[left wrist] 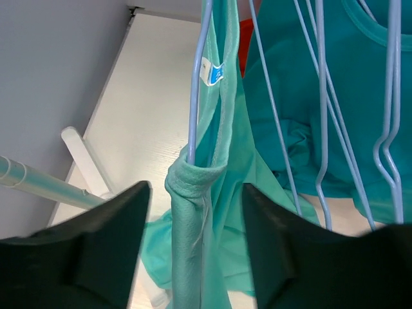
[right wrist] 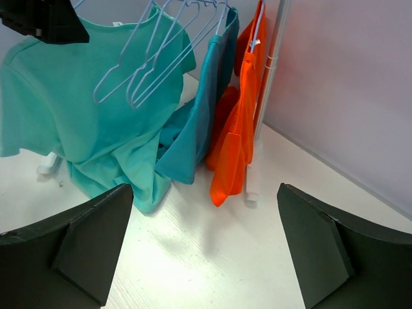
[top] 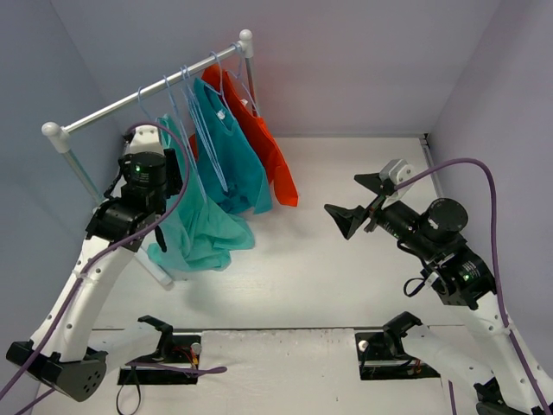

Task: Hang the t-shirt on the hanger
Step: Place the hanger at the clothesline.

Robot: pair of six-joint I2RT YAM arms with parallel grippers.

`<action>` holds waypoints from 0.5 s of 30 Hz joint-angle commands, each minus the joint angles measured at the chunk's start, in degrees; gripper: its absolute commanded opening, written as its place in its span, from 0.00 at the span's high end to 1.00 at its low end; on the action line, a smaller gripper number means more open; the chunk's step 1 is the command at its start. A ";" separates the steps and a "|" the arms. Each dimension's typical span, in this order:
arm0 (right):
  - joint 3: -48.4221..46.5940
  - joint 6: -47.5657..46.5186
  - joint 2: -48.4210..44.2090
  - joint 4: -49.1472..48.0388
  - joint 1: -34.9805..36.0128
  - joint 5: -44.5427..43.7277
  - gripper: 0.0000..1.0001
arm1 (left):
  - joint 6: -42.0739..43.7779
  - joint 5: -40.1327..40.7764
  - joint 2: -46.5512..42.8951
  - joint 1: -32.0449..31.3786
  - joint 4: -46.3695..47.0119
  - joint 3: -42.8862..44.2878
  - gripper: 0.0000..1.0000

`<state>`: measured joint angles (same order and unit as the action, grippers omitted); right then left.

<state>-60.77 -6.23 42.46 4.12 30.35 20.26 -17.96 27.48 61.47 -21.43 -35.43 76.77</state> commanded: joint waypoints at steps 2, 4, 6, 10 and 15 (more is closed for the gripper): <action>0.32 0.57 -0.32 -4.30 -0.29 -4.39 0.06 | 1.83 -2.48 -2.42 0.07 0.74 4.89 0.35; 0.68 0.81 -0.94 -4.30 -0.29 -6.46 0.02 | 2.83 -3.27 -3.34 0.07 -0.68 6.10 0.31; 0.90 1.04 -1.92 -4.22 -0.29 -9.00 0.00 | 3.40 -4.10 -4.11 0.07 -2.03 7.07 0.29; 2.17 3.12 -6.69 -3.71 -0.36 -19.28 0.00 | 5.97 -7.26 -9.02 0.07 -6.40 10.26 0.27; 4.08 4.71 -12.43 -0.01 -0.29 -34.17 0.00 | 7.15 -6.87 -18.73 0.04 -9.34 6.81 0.26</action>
<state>-57.16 -3.73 33.71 5.71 30.35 1.02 -13.00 20.77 49.84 -21.43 -42.90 84.04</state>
